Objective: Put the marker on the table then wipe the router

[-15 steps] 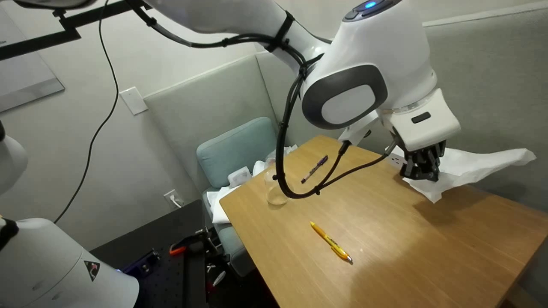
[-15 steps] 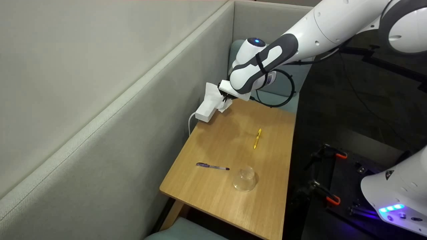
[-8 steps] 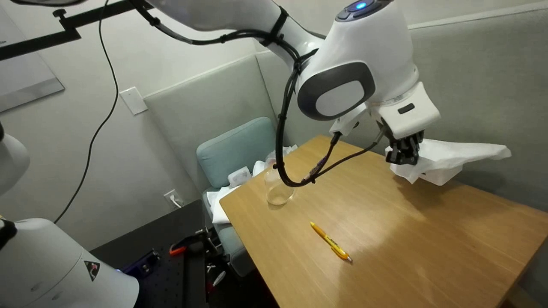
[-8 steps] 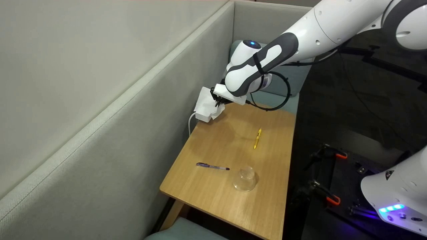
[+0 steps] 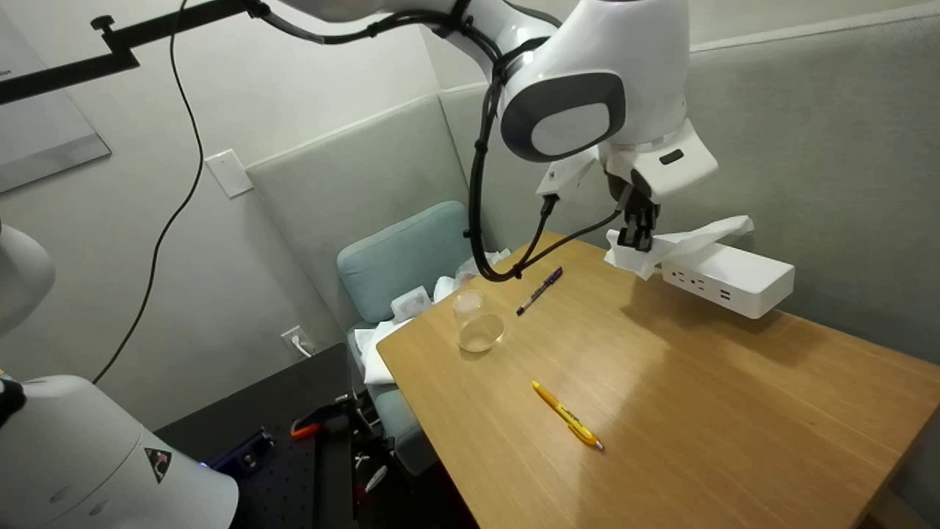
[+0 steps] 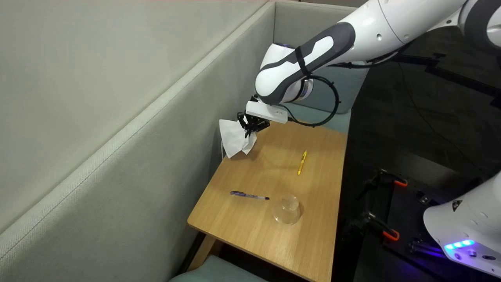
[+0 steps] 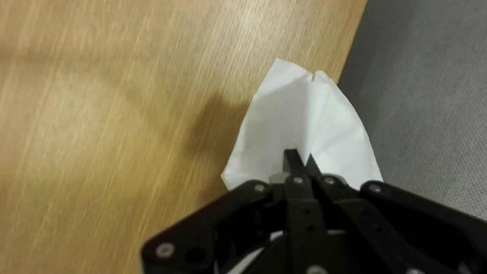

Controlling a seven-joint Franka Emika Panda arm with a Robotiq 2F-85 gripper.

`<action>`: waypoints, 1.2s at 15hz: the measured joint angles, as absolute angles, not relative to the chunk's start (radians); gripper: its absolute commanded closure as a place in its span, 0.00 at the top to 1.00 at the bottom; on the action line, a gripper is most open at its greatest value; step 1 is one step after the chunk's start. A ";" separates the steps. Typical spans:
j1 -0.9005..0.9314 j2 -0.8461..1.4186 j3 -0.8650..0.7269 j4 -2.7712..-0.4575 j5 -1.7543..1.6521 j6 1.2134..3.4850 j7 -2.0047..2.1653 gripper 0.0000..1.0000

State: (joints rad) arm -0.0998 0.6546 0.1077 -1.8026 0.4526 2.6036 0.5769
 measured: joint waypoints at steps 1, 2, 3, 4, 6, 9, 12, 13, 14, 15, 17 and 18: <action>-0.094 0.634 0.102 -1.814 0.448 2.574 0.565 0.00; -0.085 0.603 0.095 -1.838 0.435 2.541 0.548 0.00; -0.073 0.564 0.086 -1.872 0.422 2.499 0.526 0.00; -0.065 0.519 0.083 -1.913 0.414 2.457 0.497 0.00; -0.052 0.435 0.082 -1.991 0.400 2.374 0.439 0.00; -0.021 0.363 0.070 -2.085 0.334 2.325 0.408 0.00; 0.013 0.362 0.048 -2.164 0.269 2.400 0.389 0.00; 0.022 0.372 0.042 -2.188 0.247 2.448 0.379 0.00; 0.030 0.387 0.035 -2.206 0.227 2.498 0.375 0.00; 0.037 0.407 0.027 -2.218 0.207 2.548 0.375 0.00; 0.046 0.459 0.013 -2.223 0.186 2.632 0.375 0.27; 0.051 0.482 0.006 -2.223 0.179 2.664 0.375 0.33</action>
